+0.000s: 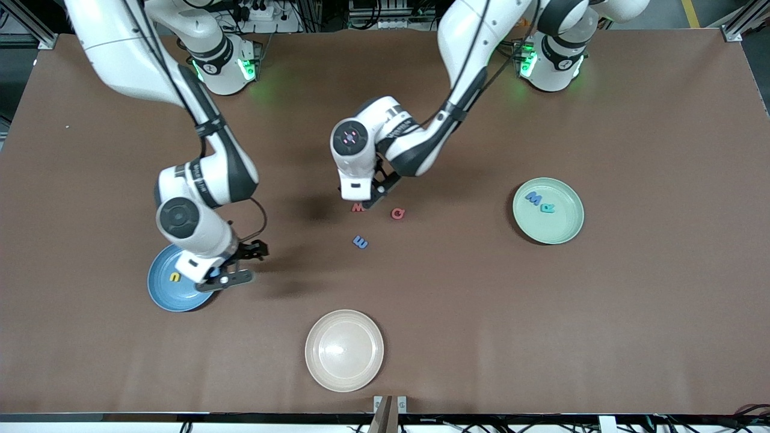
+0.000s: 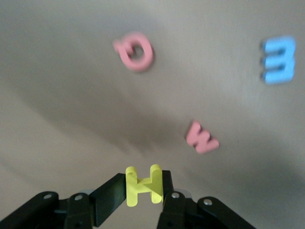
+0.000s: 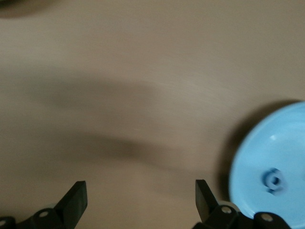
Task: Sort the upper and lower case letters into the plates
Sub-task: 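Drop the u on the blue plate while the left gripper grasps H, then carry the yellow H with the left gripper onto the green plate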
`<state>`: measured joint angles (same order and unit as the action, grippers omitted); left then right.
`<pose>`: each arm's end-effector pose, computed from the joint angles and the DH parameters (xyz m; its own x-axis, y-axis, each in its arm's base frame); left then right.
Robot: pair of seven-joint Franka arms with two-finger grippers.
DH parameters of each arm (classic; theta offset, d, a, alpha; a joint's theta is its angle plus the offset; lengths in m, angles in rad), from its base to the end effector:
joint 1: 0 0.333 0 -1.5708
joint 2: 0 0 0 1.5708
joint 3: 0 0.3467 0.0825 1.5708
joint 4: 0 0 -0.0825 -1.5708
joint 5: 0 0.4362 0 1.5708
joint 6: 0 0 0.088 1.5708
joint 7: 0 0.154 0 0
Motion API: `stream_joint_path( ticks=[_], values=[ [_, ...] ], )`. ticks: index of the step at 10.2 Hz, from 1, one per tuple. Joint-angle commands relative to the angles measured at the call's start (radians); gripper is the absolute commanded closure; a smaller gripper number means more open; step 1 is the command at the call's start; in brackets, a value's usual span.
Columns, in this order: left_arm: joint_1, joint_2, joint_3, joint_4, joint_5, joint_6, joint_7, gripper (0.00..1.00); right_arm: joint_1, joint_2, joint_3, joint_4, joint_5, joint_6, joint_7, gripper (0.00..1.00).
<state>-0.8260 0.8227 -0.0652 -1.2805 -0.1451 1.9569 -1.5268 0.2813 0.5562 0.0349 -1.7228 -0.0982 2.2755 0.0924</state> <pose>0.4942 -0.6210 0.1956 0.7328 0.6567 -0.1782 0.6410 -0.7541 -0.1429 0.6921 0.2186 0.2088 0.9604 0.2786 0.0008 0.2781 -0.9589 0.0563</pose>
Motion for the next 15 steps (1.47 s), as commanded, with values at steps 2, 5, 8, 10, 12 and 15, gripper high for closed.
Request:
stream_joint_path(
  ticks=[2, 5, 8, 10, 12, 15],
  values=[
    [0.137, -0.111, -0.004, -0.040, -0.021, -0.208, 0.335, 0.82, 0.088, -0.002, 0.000, 0.015, 0.000, -0.008, -0.141, 0.00],
    [0.253, -0.210, -0.001, -0.173, 0.073, -0.340, 0.635, 0.79, 0.241, 0.028, -0.001, 0.008, -0.006, 0.034, -0.174, 0.00],
    [0.416, -0.316, -0.004, -0.368, 0.145, -0.293, 0.983, 0.78, 0.405, 0.085, -0.001, 0.009, -0.029, 0.090, -0.177, 0.00],
    [0.538, -0.406, -0.004, -0.553, 0.176, -0.167, 1.231, 0.78, 0.470, 0.102, -0.001, 0.006, -0.038, 0.090, -0.256, 0.00],
    [0.677, -0.454, -0.005, -0.705, 0.177, -0.025, 1.477, 0.75, 0.477, 0.096, -0.001, -0.011, -0.038, 0.076, -0.476, 0.00],
    [0.716, -0.462, -0.005, -0.859, 0.183, 0.181, 1.525, 0.75, 0.445, 0.090, -0.003, -0.012, -0.038, 0.075, -0.726, 0.00]
  ],
)
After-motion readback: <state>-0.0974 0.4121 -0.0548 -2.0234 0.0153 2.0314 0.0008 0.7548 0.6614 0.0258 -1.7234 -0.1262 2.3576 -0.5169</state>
